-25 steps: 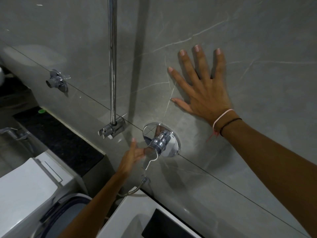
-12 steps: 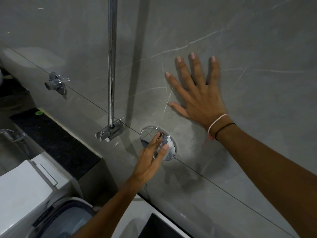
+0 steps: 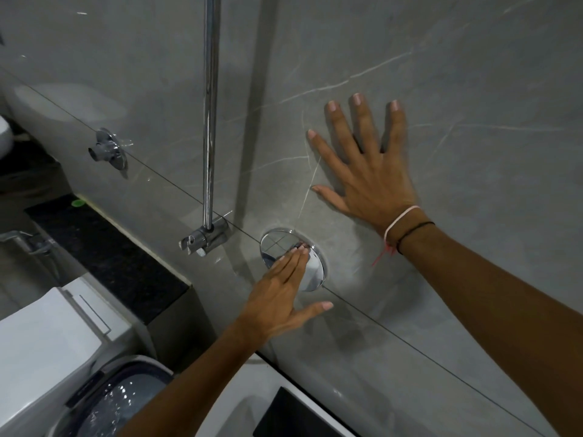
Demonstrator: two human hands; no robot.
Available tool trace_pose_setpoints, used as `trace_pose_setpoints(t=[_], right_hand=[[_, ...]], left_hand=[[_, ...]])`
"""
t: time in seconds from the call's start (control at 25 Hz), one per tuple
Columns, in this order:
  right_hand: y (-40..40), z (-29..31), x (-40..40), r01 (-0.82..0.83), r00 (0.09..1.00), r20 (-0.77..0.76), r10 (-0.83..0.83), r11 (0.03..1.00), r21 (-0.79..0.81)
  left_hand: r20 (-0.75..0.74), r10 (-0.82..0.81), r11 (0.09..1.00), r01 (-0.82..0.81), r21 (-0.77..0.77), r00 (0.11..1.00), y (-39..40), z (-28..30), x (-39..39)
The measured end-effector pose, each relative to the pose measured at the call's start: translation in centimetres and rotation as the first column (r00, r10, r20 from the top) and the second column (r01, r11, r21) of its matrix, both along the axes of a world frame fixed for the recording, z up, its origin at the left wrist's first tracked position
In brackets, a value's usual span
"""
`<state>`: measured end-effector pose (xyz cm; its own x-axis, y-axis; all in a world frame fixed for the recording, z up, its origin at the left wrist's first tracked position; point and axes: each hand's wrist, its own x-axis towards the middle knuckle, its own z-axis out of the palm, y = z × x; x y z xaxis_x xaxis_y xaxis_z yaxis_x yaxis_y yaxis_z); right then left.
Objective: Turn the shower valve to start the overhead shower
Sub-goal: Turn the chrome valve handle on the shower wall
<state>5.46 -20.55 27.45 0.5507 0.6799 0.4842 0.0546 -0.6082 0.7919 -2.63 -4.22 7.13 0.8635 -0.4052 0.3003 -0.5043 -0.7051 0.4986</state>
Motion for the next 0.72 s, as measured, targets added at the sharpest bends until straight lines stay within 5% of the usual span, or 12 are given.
trace_pose_setpoints(t=[0.24, 0.72], right_hand=[[-0.2, -0.1, 0.2, -0.01, 1.0, -0.005, 0.01, 1.0, 0.017], [-0.2, -0.2, 0.2, -0.013, 1.0, -0.004, 0.013, 1.0, 0.028]], left_hand=[[0.029, -0.035, 0.963, 0.026, 0.267, 0.999, -0.9, -1.6, -0.2], [0.008, -0.036, 0.952, 0.032, 0.303, 0.999, -1.0, -1.8, 0.1]])
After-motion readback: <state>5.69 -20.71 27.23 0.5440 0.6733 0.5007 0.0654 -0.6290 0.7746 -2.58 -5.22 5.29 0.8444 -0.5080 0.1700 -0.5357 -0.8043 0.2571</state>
